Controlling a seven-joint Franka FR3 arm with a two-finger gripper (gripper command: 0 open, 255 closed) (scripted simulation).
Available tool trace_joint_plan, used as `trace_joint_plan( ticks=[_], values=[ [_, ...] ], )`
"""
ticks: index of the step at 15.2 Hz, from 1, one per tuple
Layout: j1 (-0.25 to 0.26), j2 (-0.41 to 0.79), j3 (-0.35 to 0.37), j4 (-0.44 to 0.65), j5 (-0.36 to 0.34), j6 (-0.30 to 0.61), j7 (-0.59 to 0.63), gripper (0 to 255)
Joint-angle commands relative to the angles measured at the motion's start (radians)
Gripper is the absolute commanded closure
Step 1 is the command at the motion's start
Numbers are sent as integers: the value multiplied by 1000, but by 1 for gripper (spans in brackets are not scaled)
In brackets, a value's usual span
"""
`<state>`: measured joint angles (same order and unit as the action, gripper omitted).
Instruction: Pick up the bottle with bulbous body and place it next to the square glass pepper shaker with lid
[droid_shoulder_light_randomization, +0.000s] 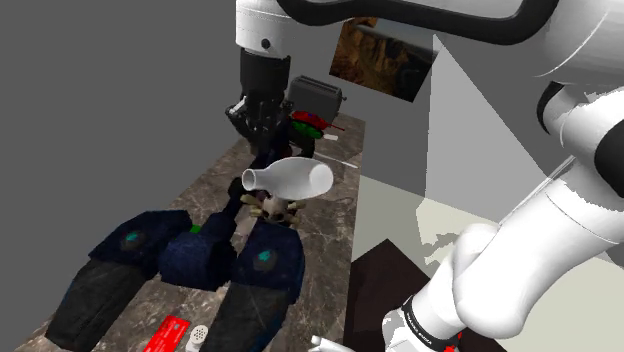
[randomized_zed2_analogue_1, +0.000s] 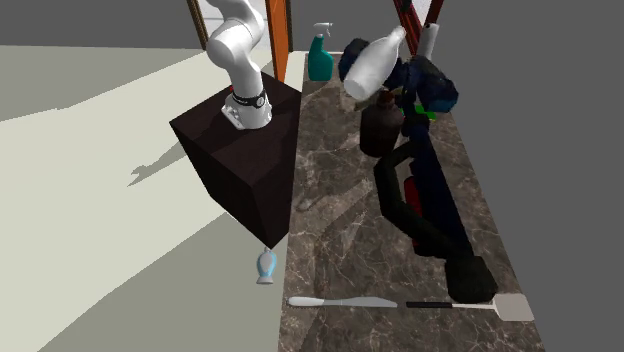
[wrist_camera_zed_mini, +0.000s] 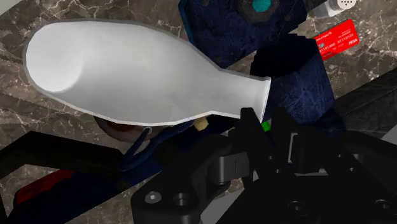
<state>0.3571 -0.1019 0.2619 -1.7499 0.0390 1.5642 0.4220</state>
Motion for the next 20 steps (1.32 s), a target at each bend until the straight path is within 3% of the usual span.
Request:
trace_joint_plan(
  ticks=[1,3,4,5,11,17,20],
  values=[
    [22,20,28,21,2,-1,52,255],
    [45,42,56,45,2,-3,103,255],
    [30,28,38,29,1,0,69,255],
    [30,28,38,29,1,0,69,0],
    [19,147,11,1,-24,-65,-581,0],
    [14,287,35,-20,-165,-89,-1169,0],
    [10,285,37,-60,-175,-60,-1205,0]
  ],
)
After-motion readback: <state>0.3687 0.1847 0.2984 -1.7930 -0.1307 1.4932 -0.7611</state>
